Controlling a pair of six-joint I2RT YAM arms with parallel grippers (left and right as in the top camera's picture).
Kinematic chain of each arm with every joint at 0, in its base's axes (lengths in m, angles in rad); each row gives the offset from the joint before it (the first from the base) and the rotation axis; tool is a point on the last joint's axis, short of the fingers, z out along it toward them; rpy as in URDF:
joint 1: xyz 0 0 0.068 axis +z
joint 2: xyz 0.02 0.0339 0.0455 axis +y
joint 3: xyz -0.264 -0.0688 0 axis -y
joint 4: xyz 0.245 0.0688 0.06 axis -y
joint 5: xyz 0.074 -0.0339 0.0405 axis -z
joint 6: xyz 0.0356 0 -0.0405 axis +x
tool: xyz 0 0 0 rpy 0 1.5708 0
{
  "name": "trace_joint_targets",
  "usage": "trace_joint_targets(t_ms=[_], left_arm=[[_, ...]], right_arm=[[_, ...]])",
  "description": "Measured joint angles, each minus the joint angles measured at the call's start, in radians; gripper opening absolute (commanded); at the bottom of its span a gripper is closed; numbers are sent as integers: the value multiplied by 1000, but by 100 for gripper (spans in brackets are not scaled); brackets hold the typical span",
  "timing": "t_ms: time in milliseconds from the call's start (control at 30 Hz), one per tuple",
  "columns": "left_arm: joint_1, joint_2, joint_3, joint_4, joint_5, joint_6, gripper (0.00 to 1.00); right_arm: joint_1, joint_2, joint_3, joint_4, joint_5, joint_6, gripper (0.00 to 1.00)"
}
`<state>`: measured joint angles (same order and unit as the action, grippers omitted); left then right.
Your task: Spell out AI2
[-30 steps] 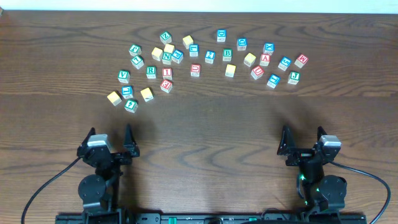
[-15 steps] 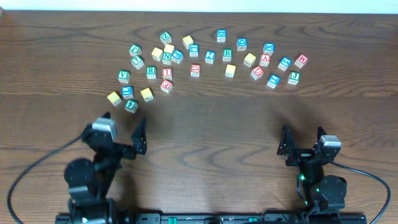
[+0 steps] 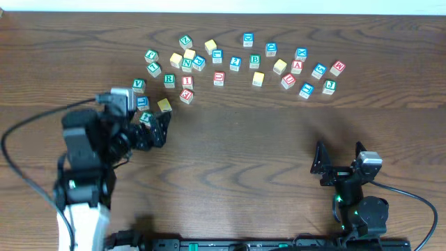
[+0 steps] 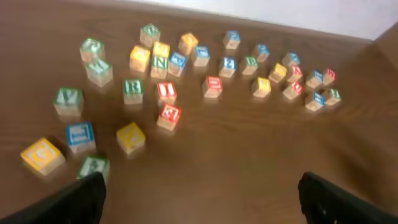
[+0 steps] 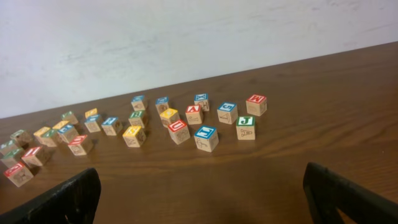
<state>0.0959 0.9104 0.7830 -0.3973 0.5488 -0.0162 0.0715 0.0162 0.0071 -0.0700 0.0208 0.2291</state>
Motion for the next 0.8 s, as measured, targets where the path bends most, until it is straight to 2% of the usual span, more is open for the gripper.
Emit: trace_joint_targets(t_ms=[267,367,567,800], left_arm=[[-1,319,390,-283,3,9,98],[-1,389,509,-342,3,13,98],[-1,408,549,-338,3,13,98],[-1,409,549,-338,3,13,97]], right_arm=[[0,-2,0,0,0,0,99],[0,-2,0,11,9,0,99],[0,-2,0,21,48,1,99],[0,-2,0,162,-19,-15,99]])
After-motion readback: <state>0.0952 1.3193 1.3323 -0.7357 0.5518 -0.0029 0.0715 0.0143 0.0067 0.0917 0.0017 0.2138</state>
